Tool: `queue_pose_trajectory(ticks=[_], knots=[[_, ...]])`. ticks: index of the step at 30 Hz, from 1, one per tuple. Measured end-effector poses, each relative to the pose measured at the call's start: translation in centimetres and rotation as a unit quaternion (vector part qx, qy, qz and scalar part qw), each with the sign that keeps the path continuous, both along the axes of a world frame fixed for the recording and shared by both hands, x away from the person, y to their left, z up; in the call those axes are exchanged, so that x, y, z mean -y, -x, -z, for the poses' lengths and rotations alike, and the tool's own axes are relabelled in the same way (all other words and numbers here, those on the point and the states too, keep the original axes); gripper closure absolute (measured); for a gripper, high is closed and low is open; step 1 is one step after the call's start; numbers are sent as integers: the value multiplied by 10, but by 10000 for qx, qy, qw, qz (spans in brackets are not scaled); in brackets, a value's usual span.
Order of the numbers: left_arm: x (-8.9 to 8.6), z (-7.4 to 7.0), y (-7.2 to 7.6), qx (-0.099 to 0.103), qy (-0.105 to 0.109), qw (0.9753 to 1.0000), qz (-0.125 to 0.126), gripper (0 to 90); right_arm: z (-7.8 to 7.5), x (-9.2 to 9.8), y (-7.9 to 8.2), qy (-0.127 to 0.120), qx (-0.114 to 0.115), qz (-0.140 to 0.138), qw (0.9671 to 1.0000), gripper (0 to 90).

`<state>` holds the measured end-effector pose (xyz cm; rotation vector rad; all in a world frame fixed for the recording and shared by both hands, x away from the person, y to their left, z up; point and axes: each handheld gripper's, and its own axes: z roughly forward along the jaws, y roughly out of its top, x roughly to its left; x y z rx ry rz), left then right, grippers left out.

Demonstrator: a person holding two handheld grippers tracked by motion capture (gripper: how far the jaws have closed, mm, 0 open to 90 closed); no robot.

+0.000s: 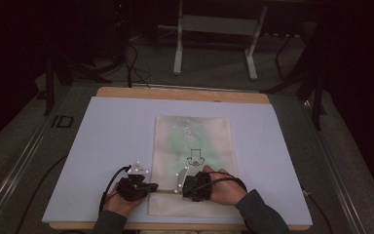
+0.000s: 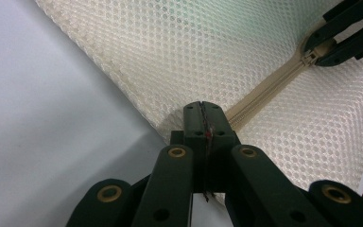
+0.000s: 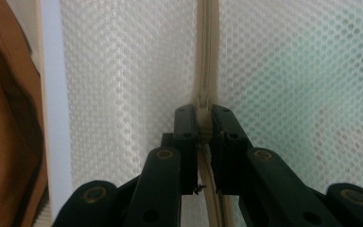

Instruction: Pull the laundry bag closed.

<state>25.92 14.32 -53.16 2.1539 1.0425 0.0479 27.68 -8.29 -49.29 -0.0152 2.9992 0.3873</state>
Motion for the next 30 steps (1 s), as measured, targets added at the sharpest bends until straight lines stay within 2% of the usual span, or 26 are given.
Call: queue_pose_trajectory(ticks=[30], knots=[[0,0,0,-12,9,10000,-12,895,-6,22,-2,83,-62,52,9999,822]])
